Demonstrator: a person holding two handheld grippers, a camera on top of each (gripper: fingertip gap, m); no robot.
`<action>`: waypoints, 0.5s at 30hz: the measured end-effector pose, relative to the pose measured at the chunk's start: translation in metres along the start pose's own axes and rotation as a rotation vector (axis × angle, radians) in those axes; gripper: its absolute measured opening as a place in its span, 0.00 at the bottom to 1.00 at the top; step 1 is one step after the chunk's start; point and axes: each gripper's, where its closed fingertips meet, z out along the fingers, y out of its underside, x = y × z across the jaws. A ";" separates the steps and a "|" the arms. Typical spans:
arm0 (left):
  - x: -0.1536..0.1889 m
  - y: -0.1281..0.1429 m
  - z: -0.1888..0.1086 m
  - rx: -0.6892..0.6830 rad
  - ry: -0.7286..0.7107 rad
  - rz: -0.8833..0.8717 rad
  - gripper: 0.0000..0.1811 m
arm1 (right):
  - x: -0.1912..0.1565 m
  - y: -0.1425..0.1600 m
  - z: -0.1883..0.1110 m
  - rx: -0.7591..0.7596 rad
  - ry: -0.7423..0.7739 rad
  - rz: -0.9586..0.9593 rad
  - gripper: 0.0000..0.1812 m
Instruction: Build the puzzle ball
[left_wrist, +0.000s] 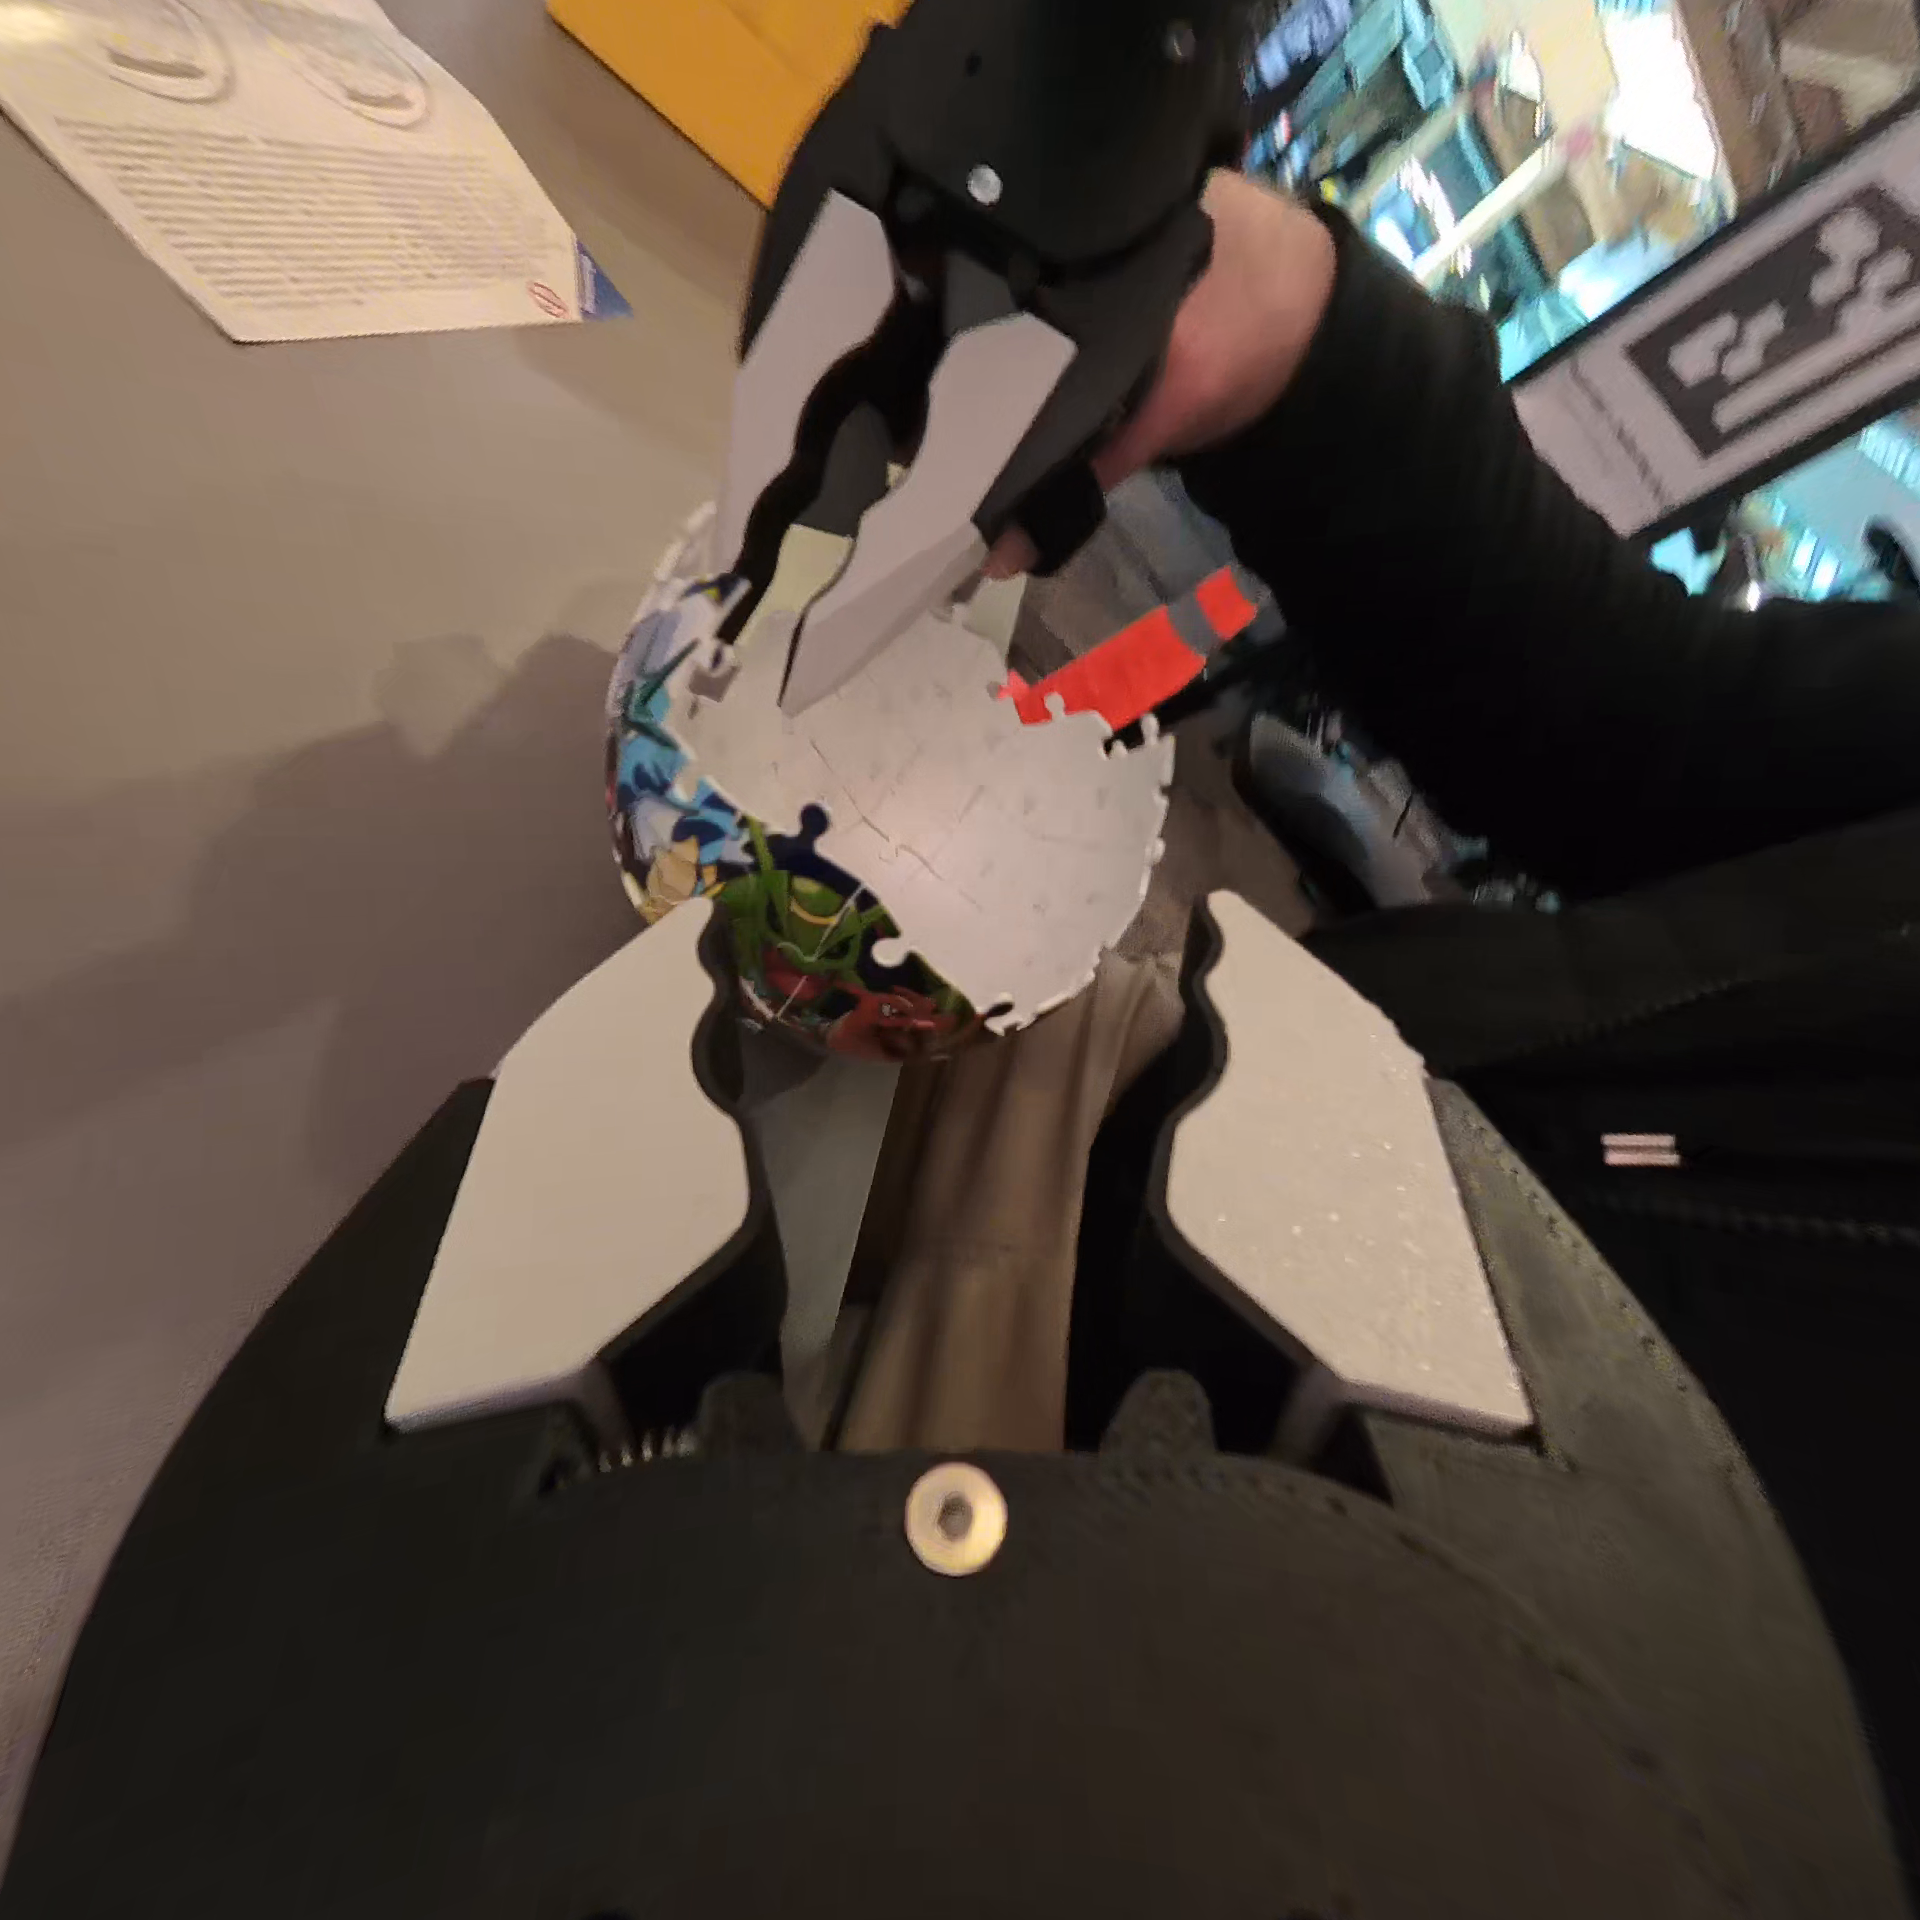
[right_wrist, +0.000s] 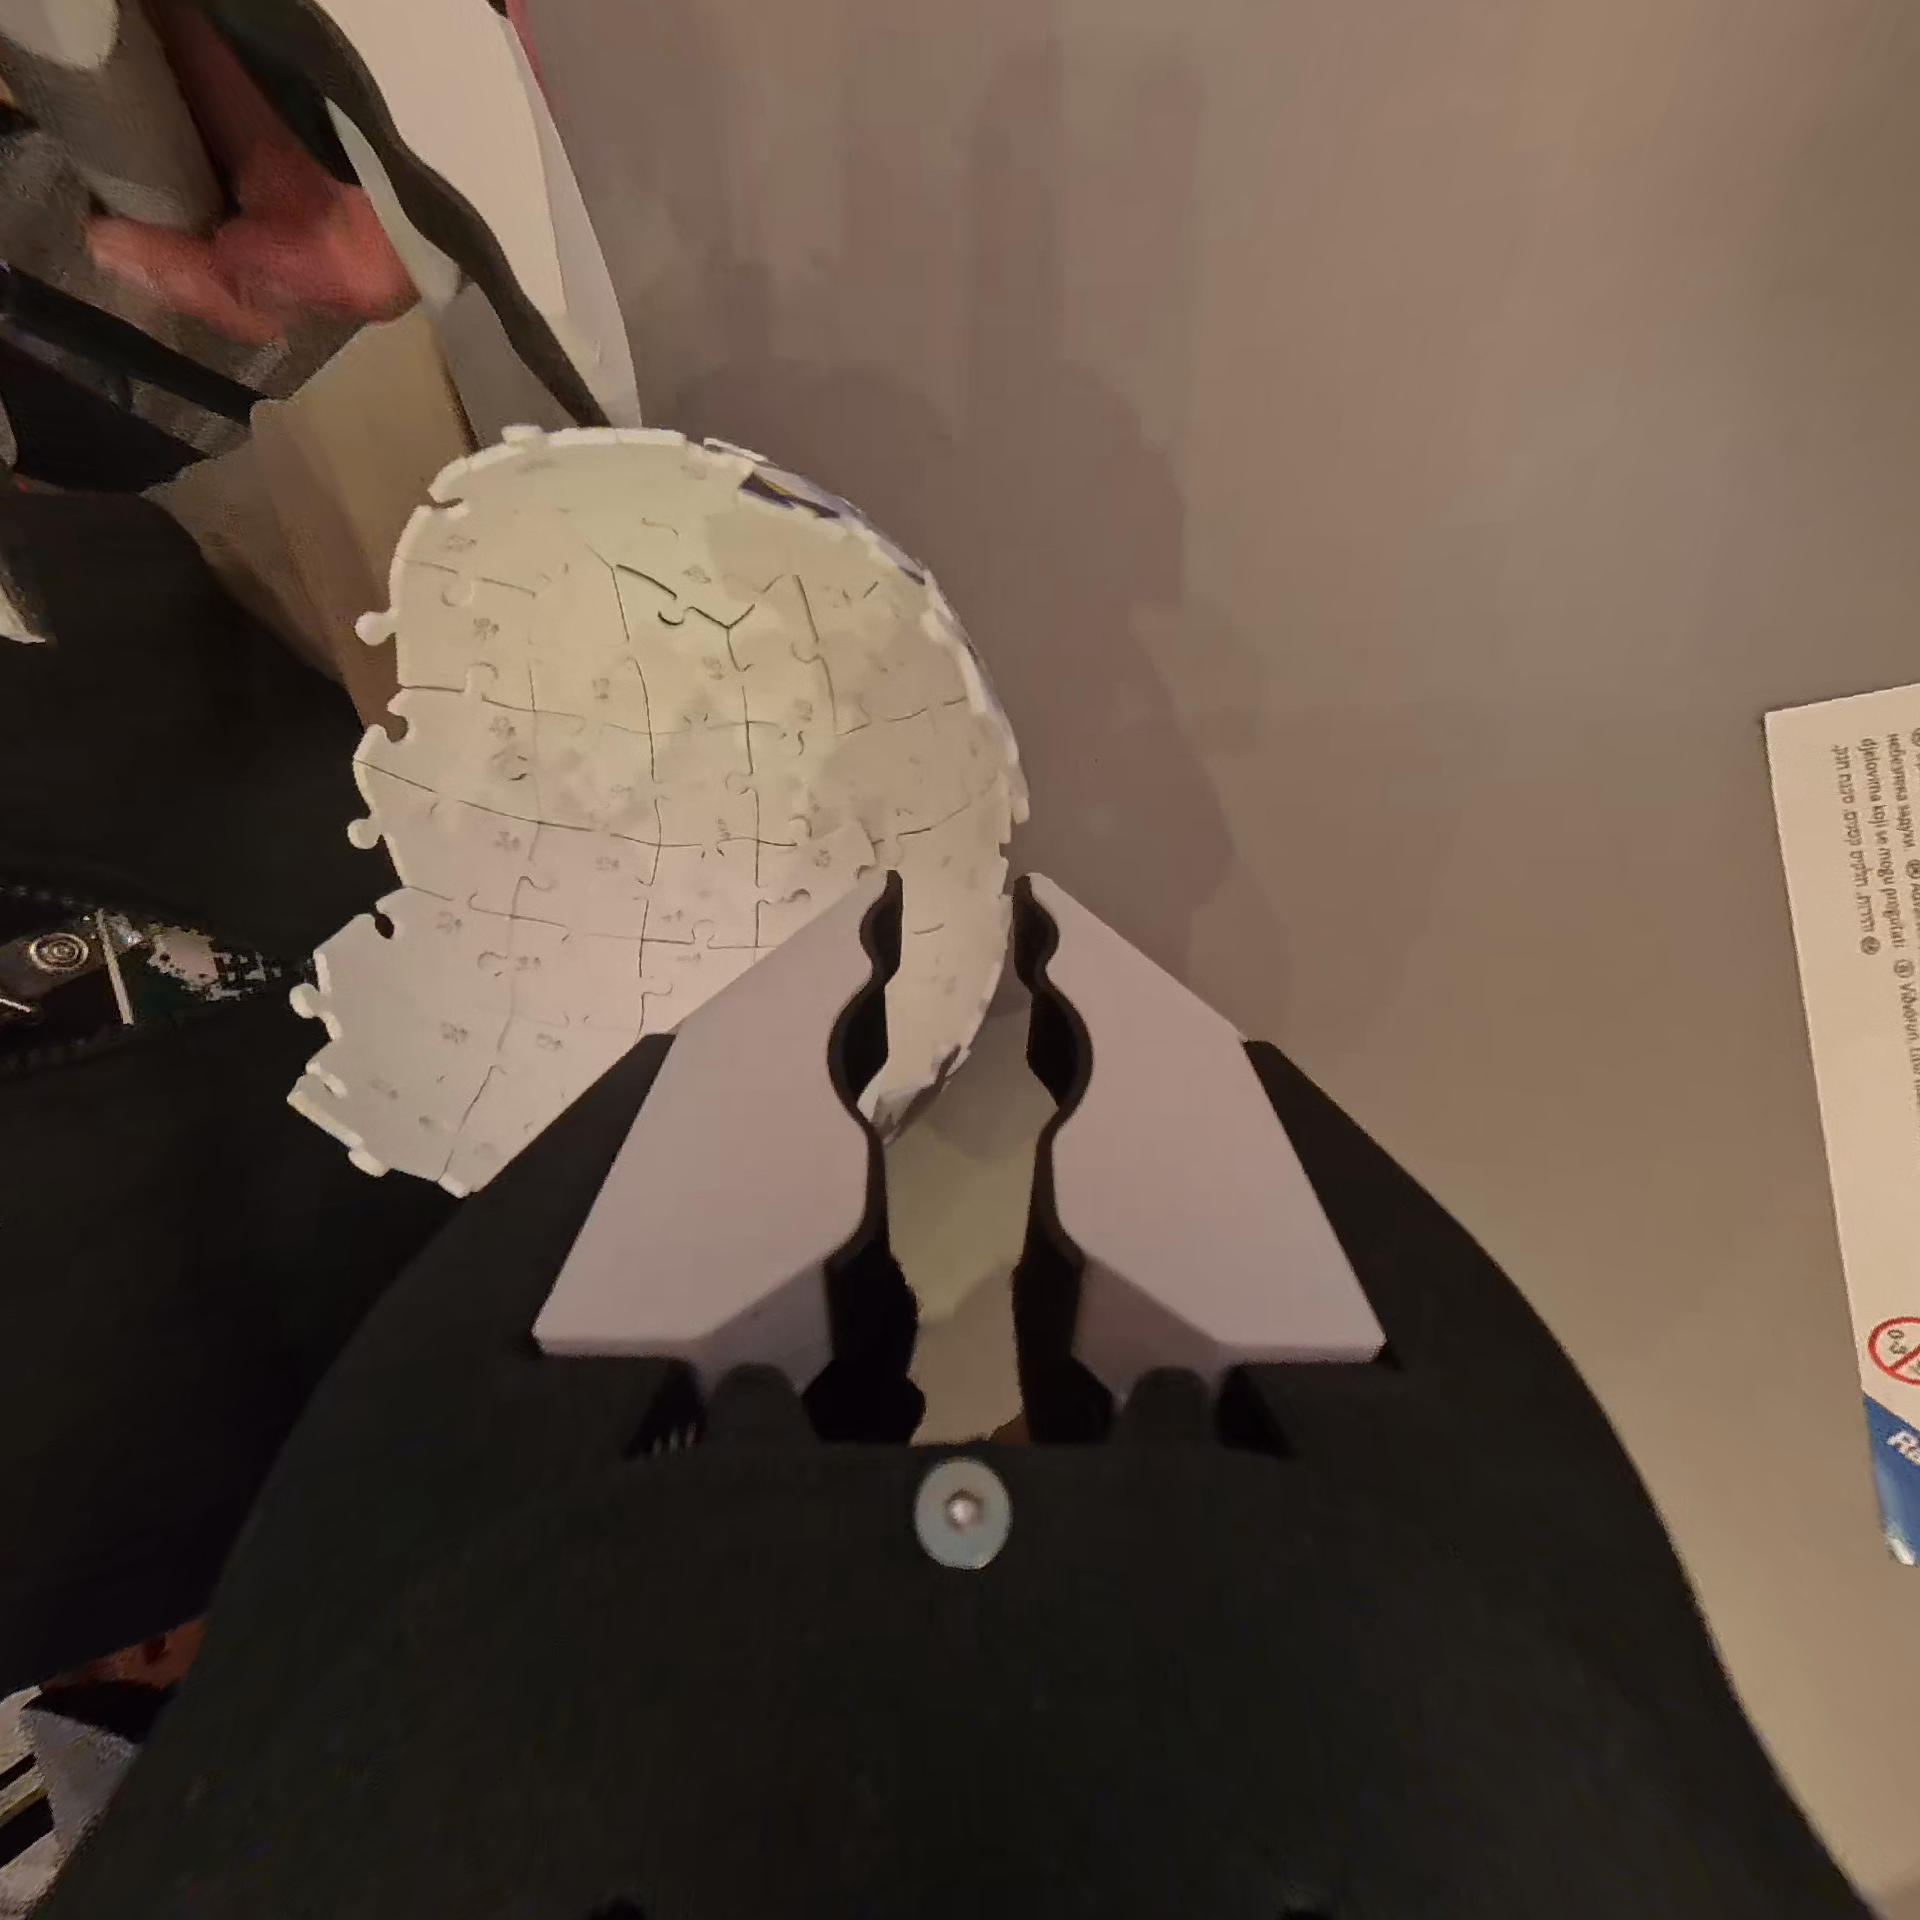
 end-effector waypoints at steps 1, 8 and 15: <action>-0.003 -0.001 0.001 0.025 -0.011 -0.031 0.45 | 0.000 0.001 0.000 0.000 0.001 0.004 0.11; -0.014 -0.001 0.000 0.096 -0.140 -0.071 0.44 | 0.002 0.006 -0.001 0.027 0.006 0.052 0.11; -0.013 -0.002 0.011 0.124 -0.294 -0.065 0.45 | -0.002 0.011 -0.003 0.074 0.016 0.106 0.12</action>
